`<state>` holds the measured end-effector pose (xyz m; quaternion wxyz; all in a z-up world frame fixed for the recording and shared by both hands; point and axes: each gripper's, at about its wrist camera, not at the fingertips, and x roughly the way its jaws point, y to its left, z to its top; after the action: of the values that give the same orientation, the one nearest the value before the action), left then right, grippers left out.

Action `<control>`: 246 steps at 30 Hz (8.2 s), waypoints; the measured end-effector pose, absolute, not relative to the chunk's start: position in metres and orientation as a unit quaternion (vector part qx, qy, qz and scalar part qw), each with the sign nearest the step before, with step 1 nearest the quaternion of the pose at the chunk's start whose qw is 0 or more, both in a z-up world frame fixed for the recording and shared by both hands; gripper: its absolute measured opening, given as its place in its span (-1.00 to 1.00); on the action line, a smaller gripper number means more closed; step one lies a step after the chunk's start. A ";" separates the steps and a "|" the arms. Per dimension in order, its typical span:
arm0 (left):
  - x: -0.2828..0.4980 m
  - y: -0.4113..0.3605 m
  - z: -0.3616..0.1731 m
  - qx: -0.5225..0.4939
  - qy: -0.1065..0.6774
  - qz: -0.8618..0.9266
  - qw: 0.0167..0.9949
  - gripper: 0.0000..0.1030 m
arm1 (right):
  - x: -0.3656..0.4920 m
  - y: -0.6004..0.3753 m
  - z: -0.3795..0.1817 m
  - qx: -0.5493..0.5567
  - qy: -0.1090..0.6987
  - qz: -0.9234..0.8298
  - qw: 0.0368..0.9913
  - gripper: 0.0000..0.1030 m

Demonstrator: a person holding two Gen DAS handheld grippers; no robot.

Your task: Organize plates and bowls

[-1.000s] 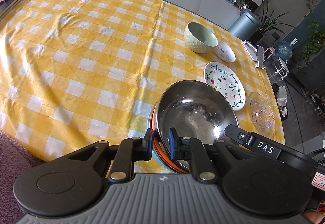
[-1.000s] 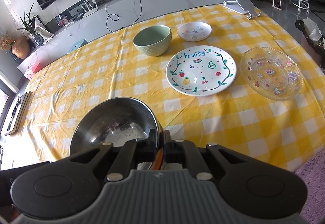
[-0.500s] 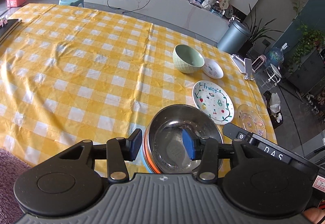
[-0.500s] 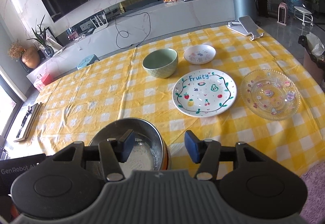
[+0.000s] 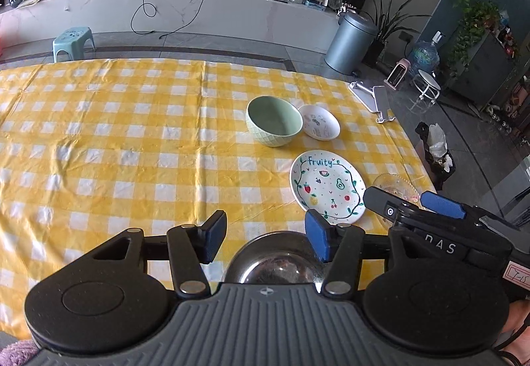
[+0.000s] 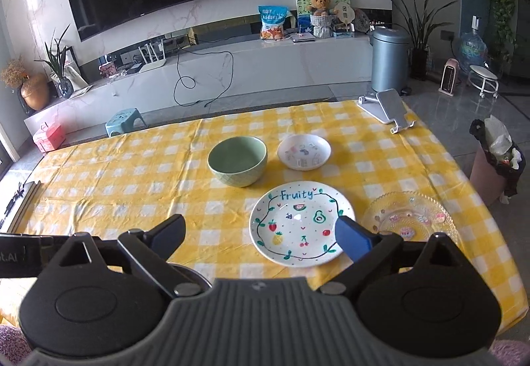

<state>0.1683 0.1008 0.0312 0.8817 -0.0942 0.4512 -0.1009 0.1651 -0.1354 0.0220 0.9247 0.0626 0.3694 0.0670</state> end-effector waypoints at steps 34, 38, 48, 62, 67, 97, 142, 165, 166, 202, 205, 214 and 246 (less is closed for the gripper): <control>0.384 0.091 -0.093 -0.191 0.502 -0.060 0.842 -0.54 | 0.401 -0.115 -0.084 0.159 0.499 0.052 0.850 -0.57; 0.387 0.088 -0.096 -0.186 0.504 -0.061 0.841 -0.73 | 0.403 -0.114 -0.089 0.155 0.502 0.051 0.849 -0.68; 0.363 0.090 -0.081 -0.183 0.509 -0.062 0.839 -0.81 | 0.387 -0.118 -0.075 0.159 0.499 0.060 0.850 -0.85; 0.252 0.093 0.008 -0.174 0.480 -0.036 0.859 -0.81 | 0.273 -0.114 0.004 0.166 0.481 0.085 0.857 -0.87; 0.206 0.097 0.024 -0.172 0.466 -0.029 0.868 -0.81 | 0.223 -0.113 0.021 0.172 0.473 0.093 0.859 -0.87; 0.106 0.096 -0.021 -0.177 0.475 -0.016 0.862 -0.79 | 0.125 -0.105 -0.016 0.141 0.481 0.094 0.860 -0.89; 0.110 0.089 -0.024 -0.117 0.456 -0.018 0.882 -0.68 | 0.130 -0.099 -0.019 0.111 0.468 0.106 0.870 -0.42; 0.085 0.045 0.014 -0.177 0.343 -0.119 0.915 0.24 | 0.091 -0.210 0.016 0.187 0.325 0.032 0.927 0.27; 0.087 0.039 0.012 -0.178 0.345 -0.123 0.913 0.24 | 0.090 -0.217 0.014 0.188 0.322 0.028 0.927 0.30; 0.214 -0.110 -0.114 -0.216 0.476 -0.106 0.846 -0.37 | 0.216 -0.409 -0.115 0.294 0.395 -0.037 0.869 -0.39; 0.218 -0.107 -0.118 -0.222 0.478 -0.099 0.844 -0.41 | 0.221 -0.411 -0.121 0.298 0.408 -0.032 0.862 -0.53; 0.227 -0.107 -0.127 -0.234 0.484 -0.102 0.837 -0.76 | 0.235 -0.407 -0.128 0.289 0.426 -0.023 0.857 -0.67; 0.148 -0.070 -0.079 -0.171 0.459 -0.083 0.868 -0.82 | 0.157 -0.356 -0.094 0.265 0.429 0.022 0.863 -0.95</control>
<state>0.1479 -0.0701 -0.0793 0.8679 -0.1713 0.4588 -0.0833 0.1567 -0.3555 -0.0937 0.8635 0.2650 0.4287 0.0224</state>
